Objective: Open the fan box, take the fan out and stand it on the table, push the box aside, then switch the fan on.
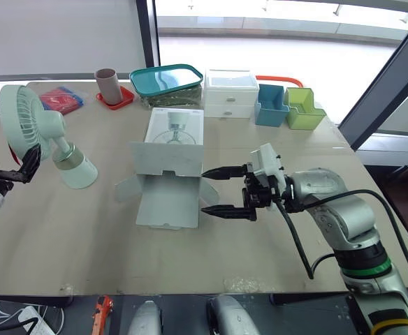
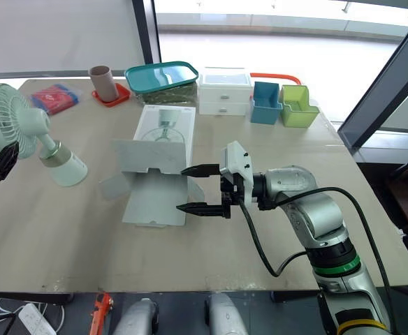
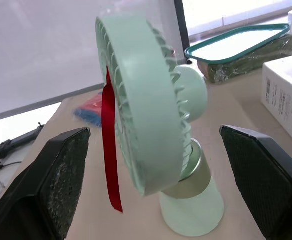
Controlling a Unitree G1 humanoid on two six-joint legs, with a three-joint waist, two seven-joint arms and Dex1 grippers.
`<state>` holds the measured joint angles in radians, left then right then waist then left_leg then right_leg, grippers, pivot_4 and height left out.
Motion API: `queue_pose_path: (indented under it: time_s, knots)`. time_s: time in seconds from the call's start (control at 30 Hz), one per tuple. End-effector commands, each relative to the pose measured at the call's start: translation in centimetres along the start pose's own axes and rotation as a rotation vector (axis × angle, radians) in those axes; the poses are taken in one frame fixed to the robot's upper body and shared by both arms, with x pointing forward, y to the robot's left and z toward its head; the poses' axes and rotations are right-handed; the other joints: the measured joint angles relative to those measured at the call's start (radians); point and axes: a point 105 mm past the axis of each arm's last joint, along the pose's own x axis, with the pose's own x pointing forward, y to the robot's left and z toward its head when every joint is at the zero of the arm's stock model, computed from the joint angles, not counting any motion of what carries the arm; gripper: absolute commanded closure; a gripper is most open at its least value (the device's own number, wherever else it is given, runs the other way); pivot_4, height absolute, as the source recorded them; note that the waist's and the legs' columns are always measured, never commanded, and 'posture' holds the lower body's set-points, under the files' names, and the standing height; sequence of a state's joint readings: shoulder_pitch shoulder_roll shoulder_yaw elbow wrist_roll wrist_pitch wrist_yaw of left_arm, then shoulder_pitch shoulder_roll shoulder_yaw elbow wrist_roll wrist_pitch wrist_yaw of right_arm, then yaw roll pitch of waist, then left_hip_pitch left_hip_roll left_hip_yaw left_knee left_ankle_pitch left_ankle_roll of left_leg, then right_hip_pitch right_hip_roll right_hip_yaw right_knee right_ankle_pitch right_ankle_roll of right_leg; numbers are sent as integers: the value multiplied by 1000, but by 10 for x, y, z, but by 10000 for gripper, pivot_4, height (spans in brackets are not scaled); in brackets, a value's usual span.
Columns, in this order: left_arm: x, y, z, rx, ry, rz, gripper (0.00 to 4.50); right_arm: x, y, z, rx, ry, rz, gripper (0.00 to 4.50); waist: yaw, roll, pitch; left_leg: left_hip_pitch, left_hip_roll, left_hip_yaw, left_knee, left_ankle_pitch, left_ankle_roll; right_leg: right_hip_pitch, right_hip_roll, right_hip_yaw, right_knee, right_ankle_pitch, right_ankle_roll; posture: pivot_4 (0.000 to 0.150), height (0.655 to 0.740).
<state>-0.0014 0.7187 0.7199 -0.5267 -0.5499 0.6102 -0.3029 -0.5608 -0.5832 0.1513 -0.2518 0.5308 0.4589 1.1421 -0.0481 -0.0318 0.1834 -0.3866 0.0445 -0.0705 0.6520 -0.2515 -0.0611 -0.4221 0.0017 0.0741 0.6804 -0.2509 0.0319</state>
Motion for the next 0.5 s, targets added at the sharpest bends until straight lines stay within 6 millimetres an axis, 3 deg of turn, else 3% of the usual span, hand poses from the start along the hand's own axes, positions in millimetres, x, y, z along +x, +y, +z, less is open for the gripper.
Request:
queue_pose_path:
  time_s: [0.03, 0.17, 0.27, 0.43, 0.5]
  knots:
    - [-11, 2, 30, 6, -121, -33, 715, -1, -1, 10, -49, -13, 10, 6077, 0, 0, 0, 0, 0, 0, 0, 0, 0, 0, 0, 0, 0, 0, 0, 1500, 7400]
    - [-19, -10, 56, -65, -254, -167, 715, -1, -3, 10, -51, -9, 11, 6077, 0, 0, 0, 0, 0, 0, 0, 0, 0, 0, 0, 0, 0, 0, 0, 1500, 7400]
    - [-25, -37, 69, -134, -302, -344, 715, 0, -5, 9, -52, -1, 1, 6077, 1, 0, 0, 0, 0, 0, 0, 0, 0, 0, 0, 0, 0, 0, 0, 1500, 7400]
    - [-28, -72, 62, -211, -252, -593, 715, -2, -13, 7, -52, 8, -65, 6077, -1, 0, 0, 0, 0, 0, 0, 0, 0, 0, 0, 0, 0, 0, 0, 1500, 7400]
    - [-32, -85, 49, -214, -186, -689, 715, -3, -16, 6, -52, 22, -98, 6077, -2, 0, 0, 0, 0, 0, 0, 0, 0, 0, 1, 0, 0, 0, 1, 1500, 7400]
